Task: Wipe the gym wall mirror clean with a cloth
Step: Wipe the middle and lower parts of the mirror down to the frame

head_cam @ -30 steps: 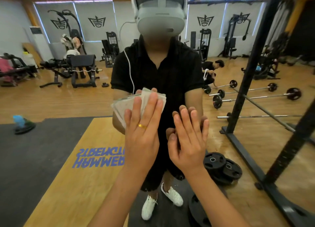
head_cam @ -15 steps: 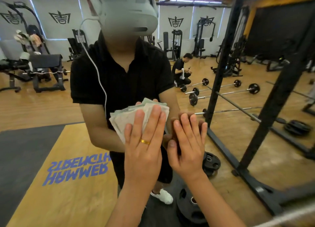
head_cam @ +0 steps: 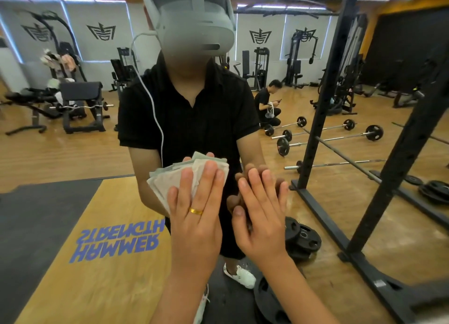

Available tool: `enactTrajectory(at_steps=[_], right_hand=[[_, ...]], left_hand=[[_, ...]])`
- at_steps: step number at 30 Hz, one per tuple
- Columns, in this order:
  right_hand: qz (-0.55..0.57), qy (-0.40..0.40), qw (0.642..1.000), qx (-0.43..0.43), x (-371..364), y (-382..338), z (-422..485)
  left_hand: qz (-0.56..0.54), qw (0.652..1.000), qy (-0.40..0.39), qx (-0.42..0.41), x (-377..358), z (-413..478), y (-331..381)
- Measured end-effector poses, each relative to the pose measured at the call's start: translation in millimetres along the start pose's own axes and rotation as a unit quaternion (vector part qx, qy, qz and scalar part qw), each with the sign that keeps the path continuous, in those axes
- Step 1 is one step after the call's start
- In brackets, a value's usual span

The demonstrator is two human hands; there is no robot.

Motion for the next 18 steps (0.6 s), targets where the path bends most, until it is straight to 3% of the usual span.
enactTrajectory(at_steps=[5, 16, 18], right_hand=[[0.018, -0.022, 1.000, -0.005, 26.4, 21.6, -4.7], [-0.093, -0.007, 0.995, -0.033, 144.1, 205.9, 1.8], [-0.101, -0.023, 0.995, -0.001, 143.6, 219.8, 6.9]], left_hand=[[-0.012, 0.998, 0.026, 0.051, -0.5, -1.2, 0.3], [-0.047, 0.992, 0.059, 0.100, -12.2, -6.9, 8.9], [-0.047, 0.991, 0.060, 0.113, -12.9, -7.8, 8.5]])
Point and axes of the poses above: each hand's wrist, its own z-axis towards the middle knuckle, its own x-axis out of the back of the hand, y = z × x, the point moved 8 cm from there along z, towards the middle knuckle, and after that the axes turned 2 degrees about x, right-handed, at the moved point
